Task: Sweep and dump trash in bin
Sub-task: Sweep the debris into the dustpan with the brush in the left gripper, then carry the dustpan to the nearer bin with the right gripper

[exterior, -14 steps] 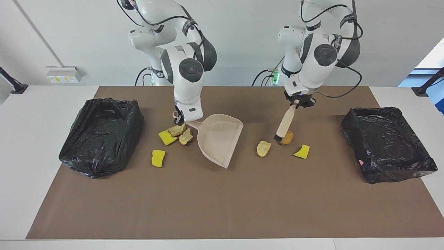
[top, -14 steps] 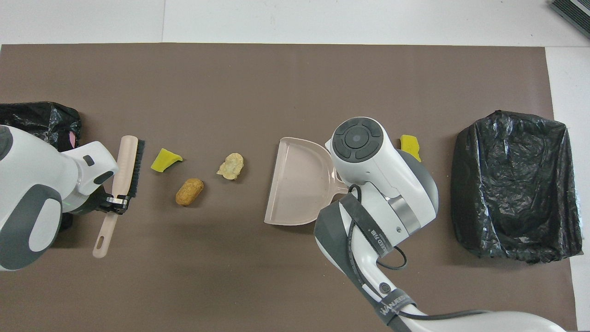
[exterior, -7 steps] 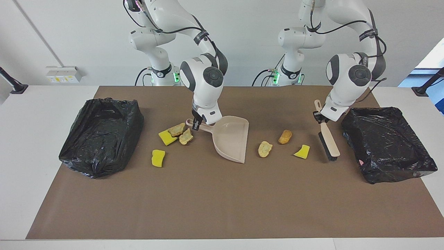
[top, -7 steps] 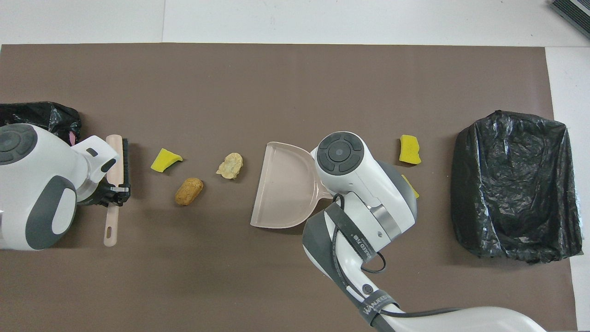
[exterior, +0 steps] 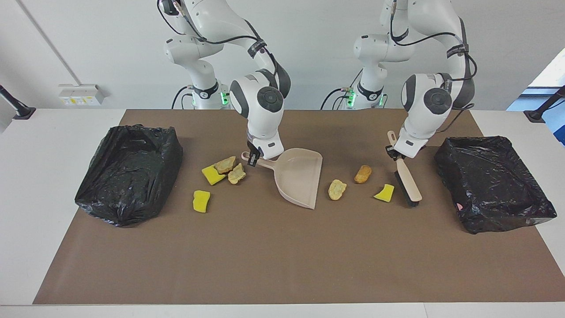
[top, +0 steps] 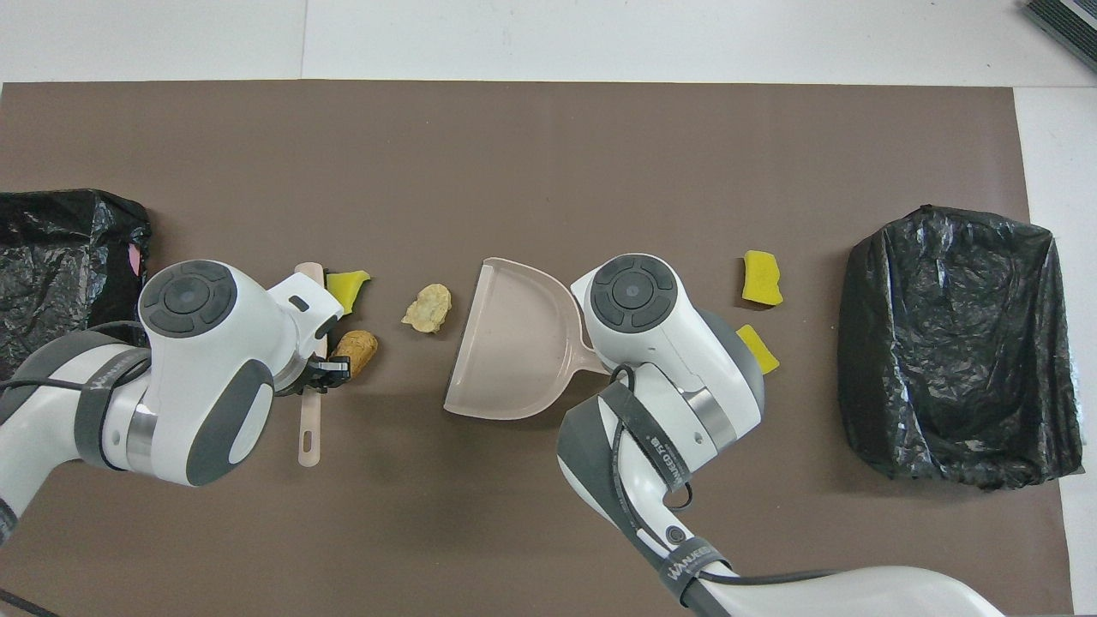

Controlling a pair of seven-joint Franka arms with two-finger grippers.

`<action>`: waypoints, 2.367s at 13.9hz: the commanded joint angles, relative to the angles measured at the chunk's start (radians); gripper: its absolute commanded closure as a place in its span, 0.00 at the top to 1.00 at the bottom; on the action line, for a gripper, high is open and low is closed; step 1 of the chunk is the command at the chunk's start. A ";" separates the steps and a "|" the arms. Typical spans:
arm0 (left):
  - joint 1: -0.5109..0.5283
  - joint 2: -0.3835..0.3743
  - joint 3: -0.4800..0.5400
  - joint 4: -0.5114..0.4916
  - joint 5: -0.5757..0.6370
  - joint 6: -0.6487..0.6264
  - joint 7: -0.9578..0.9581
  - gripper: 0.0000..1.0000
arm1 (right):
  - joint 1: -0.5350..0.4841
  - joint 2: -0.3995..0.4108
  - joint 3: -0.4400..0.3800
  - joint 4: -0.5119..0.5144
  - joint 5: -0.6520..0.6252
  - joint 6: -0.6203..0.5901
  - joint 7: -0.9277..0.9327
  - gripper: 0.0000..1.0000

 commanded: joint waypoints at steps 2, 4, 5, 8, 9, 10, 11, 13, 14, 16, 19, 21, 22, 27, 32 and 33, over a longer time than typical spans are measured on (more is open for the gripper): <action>-0.103 -0.003 0.013 -0.001 -0.075 0.020 0.013 0.00 | -0.006 -0.007 0.003 -0.016 0.019 0.010 0.009 0.00; -0.175 -0.007 0.006 -0.001 -0.115 0.020 0.052 0.00 | -0.009 -0.007 0.003 -0.016 0.017 0.002 0.009 0.00; -0.211 -0.010 0.006 -0.001 -0.132 0.018 0.060 0.00 | -0.009 -0.007 0.001 -0.016 0.016 0.000 0.006 0.00; -0.285 -0.007 -0.003 0.017 -0.172 0.020 0.079 0.00 | -0.010 -0.007 0.001 -0.016 0.016 -0.001 0.009 0.00; -0.309 -0.004 -0.003 0.036 -0.208 0.017 0.080 0.00 | -0.010 -0.007 0.001 -0.016 0.016 -0.001 0.009 0.00; -0.331 -0.003 -0.003 0.048 -0.224 0.017 0.083 0.00 | -0.010 -0.007 0.001 -0.015 0.016 -0.006 0.009 0.00; -0.343 -0.009 -0.004 0.057 -0.226 0.010 0.082 0.00 | -0.010 -0.007 0.001 -0.015 0.016 -0.007 0.009 0.00; -0.340 -0.044 -0.007 0.076 -0.227 -0.022 0.062 0.00 | -0.012 -0.007 0.001 -0.015 0.016 -0.007 0.006 0.00; -0.337 -0.071 -0.003 0.080 -0.227 -0.057 0.062 0.00 | -0.012 -0.007 0.001 -0.015 0.016 -0.007 0.006 0.00; -0.325 -0.128 0.006 0.077 -0.227 -0.159 0.060 0.00 | -0.013 -0.007 0.001 -0.015 0.014 -0.006 0.003 0.00; -0.302 -0.186 0.006 0.054 -0.224 -0.286 -0.031 0.00 | -0.013 -0.007 0.001 -0.015 0.014 -0.006 0.003 0.00; -0.315 -0.225 0.003 0.004 -0.215 -0.272 -0.087 0.00 | -0.015 -0.007 0.001 -0.015 0.014 -0.006 0.003 0.00; -0.317 -0.246 -0.003 -0.028 -0.215 -0.267 -0.122 0.00 | -0.015 -0.006 0.001 -0.015 0.014 -0.006 0.003 0.00; -0.337 -0.354 -0.151 -0.188 -0.213 -0.169 -0.324 0.00 | -0.045 -0.023 0.003 -0.002 0.014 -0.007 -0.007 0.00; -0.445 -0.351 -0.239 -0.285 -0.219 -0.016 -0.493 0.00 | -0.166 -0.121 0.003 0.030 0.017 -0.084 -0.068 0.00; -0.464 -0.339 -0.239 -0.291 -0.227 0.010 -0.502 0.00 | -0.205 -0.142 0.003 0.039 0.017 -0.096 -0.099 0.00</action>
